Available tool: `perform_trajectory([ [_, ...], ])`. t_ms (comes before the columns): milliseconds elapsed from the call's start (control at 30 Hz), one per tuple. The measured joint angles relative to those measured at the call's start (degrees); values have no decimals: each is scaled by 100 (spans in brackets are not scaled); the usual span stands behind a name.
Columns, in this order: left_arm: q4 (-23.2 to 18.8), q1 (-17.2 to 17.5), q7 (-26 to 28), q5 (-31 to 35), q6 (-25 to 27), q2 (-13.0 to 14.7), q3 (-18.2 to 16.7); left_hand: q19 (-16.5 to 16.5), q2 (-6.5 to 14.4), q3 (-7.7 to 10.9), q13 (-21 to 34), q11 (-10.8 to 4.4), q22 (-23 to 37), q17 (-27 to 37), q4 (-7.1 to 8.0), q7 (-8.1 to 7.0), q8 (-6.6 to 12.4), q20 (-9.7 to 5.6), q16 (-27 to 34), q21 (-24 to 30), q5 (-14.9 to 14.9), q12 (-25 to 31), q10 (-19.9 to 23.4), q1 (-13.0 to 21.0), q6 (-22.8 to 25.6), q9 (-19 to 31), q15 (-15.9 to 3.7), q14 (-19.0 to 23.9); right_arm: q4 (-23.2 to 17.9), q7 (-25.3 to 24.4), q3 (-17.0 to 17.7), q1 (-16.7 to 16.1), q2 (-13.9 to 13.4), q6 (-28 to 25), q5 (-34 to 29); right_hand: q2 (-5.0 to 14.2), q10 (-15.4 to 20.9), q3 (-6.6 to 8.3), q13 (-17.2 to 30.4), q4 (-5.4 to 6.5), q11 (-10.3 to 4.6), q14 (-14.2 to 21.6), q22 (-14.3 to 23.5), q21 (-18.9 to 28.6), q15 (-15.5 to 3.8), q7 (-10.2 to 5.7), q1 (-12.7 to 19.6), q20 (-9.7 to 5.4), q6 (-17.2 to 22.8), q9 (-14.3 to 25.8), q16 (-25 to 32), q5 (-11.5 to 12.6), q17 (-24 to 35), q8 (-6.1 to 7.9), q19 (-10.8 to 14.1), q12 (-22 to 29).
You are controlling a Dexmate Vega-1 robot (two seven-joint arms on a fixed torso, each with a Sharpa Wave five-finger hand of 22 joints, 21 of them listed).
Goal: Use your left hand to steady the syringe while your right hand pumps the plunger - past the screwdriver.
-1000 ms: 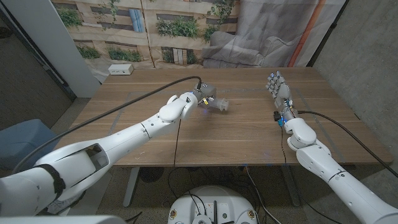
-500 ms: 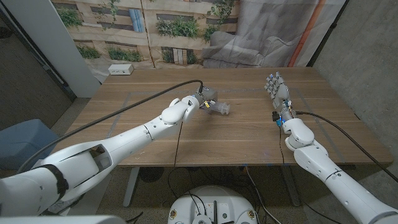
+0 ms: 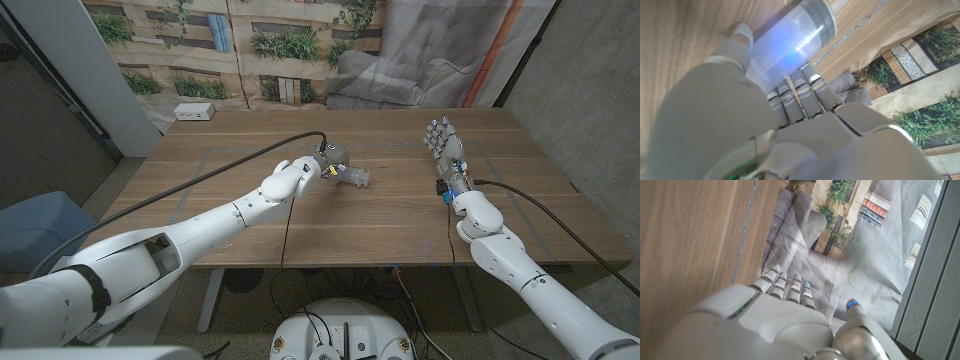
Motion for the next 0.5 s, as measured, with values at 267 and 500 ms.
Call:
perform_trajectory([
  [267,-99,22,-70,34,88,44,6,-352,145,-141,0,41,-27,0,147,-62,-25,84,0,-212,-2,-40,-447,-600,-433,-27,146,-453,36,0,-18,6,37,41,2,-37,0,0,0,0,0,0,0,0,0,0,37,0,0,0,0,0,0,0,0,0],
  [500,-210,66,-126,38,145,92,-45,-512,29,-320,1,102,-27,0,231,-94,-43,123,0,-299,2,-40,-779,-782,-887,-54,211,-749,60,1,-34,17,69,69,2,-37,0,0,0,0,0,0,0,0,1,0,37,0,0,0,0,0,0,0,0,0],
])
